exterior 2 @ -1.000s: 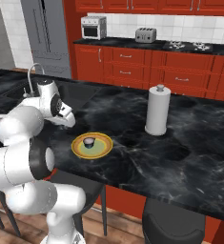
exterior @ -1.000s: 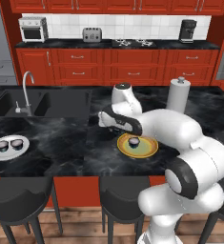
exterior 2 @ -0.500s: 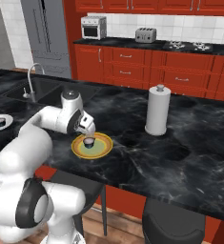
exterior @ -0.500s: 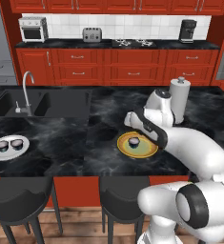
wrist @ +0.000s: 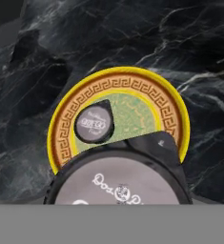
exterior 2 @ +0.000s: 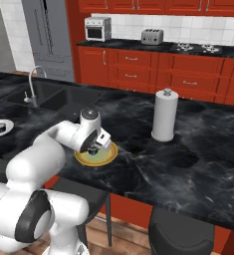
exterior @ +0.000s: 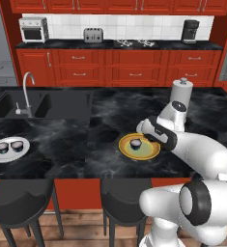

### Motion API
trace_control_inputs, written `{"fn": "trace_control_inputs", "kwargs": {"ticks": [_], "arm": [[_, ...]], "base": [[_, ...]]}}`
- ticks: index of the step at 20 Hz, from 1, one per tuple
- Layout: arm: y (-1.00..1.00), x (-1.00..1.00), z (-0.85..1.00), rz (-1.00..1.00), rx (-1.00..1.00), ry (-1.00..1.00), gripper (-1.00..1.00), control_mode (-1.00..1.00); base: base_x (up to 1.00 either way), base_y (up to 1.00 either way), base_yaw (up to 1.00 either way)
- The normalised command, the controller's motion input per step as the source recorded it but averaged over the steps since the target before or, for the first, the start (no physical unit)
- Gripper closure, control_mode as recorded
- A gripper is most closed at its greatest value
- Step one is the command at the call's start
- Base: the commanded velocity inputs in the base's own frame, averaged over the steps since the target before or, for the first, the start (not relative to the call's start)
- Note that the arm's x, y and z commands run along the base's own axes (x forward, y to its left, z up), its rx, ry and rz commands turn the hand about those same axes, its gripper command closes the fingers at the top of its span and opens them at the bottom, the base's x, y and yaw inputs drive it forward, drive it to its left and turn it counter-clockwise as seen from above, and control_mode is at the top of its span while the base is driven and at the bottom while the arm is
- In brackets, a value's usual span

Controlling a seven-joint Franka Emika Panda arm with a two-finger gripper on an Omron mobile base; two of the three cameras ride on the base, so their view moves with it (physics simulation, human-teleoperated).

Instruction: Place two yogurt containers on each plate.

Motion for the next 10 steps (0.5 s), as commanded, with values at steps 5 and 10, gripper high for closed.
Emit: {"fn": "trace_control_inputs", "kwargs": {"ticks": [5, 10], "arm": [[-0.36, 0.11, -0.26, -0.07, 0.00, 0.14, 1.00, -1.00], [-0.07, 0.01, -0.08, -0.06, 0.00, 0.06, 1.00, -1.00]], "base": [[0.00, 0.00, 0.00], [0.00, 0.00, 0.00]]}}
